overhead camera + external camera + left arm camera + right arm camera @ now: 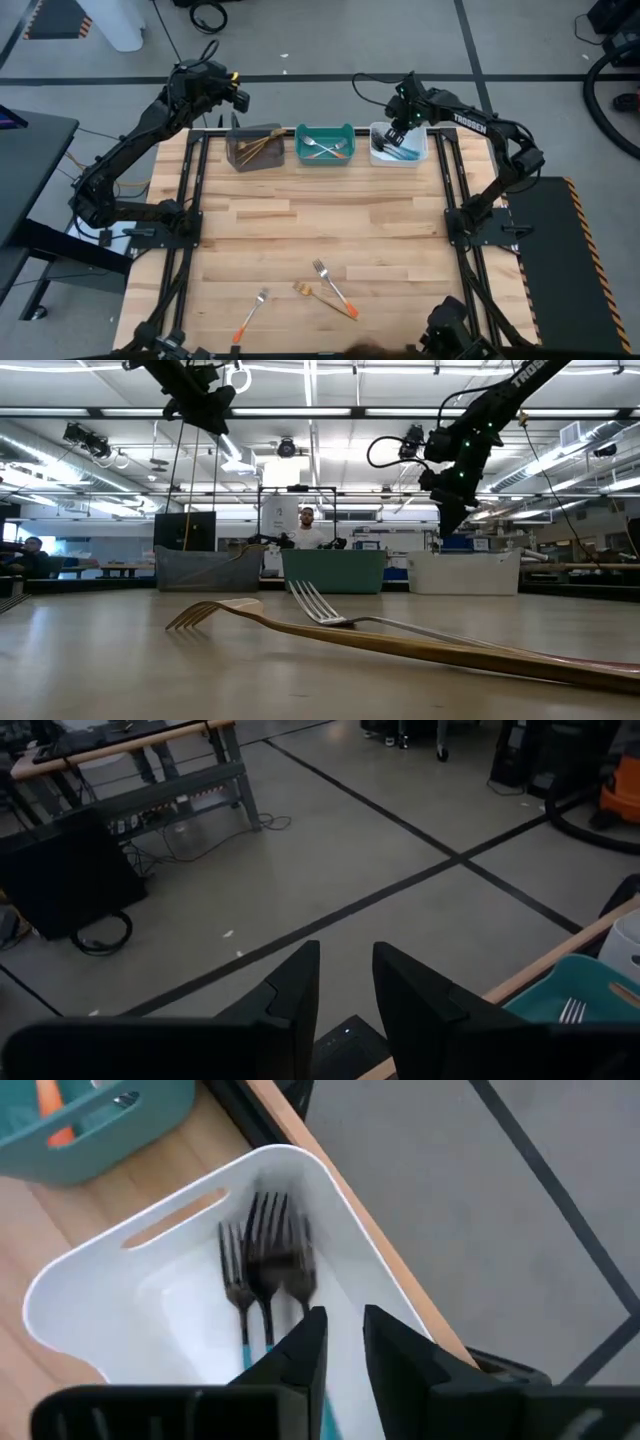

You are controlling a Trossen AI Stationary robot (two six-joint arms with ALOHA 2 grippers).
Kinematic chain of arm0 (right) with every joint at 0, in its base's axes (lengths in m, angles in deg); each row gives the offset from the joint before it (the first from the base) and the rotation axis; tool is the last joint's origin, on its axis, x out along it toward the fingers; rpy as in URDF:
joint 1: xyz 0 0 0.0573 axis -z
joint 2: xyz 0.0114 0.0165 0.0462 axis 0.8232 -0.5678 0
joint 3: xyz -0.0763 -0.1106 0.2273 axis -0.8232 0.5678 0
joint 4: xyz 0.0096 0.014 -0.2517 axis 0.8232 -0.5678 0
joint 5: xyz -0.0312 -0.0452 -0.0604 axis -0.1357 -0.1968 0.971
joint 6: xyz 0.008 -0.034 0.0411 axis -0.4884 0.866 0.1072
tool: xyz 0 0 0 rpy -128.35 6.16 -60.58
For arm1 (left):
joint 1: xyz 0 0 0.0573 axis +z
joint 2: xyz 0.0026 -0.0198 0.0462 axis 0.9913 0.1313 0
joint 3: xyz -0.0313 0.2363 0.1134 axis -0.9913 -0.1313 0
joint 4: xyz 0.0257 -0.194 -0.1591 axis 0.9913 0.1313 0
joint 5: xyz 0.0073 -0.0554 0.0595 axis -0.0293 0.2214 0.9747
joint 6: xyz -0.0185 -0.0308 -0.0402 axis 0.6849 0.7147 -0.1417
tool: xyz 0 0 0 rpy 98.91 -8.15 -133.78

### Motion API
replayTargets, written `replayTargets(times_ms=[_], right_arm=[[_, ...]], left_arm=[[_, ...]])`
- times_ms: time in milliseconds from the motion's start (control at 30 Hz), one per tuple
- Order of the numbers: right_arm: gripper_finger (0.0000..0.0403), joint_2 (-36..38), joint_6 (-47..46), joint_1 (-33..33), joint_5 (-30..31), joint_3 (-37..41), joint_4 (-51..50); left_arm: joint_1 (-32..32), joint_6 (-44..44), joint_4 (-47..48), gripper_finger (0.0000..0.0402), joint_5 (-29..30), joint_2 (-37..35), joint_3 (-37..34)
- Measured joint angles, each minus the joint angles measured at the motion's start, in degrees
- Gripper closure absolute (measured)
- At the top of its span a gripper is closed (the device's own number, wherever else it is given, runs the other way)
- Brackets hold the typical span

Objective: Sort silverware by color (type)
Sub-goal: Put the orange fork into the blue bin

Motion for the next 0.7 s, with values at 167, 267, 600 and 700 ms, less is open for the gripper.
replayTargets(times_ms=[167, 267, 600, 700], right_arm=[[0.0317, 0.0, 0.0, 0.0, 4.0, 0.0, 1.5], [0.0317, 0.0, 0.0, 0.0, 6.7, 0.0, 4.0], [0.0318, 0.0, -0.1, 0.1, 10.4, 0.0, 25.0], [0.0318, 0.0, 0.0, 0.1, 10.4, 0.0, 29.7]], left_arm=[[0.0, 0.8, 0.0, 0.0296, 1.0, 0.0, 0.0], [0.0, 1.6, 0.0, 0.0296, 1.1, 0.0, 0.0], [0.0, 3.1, 0.1, 0.0296, 1.1, 0.0, 0.0], [-0.3, 5.3, 1.4, 0.0296, 1.1, 0.0, 0.0]])
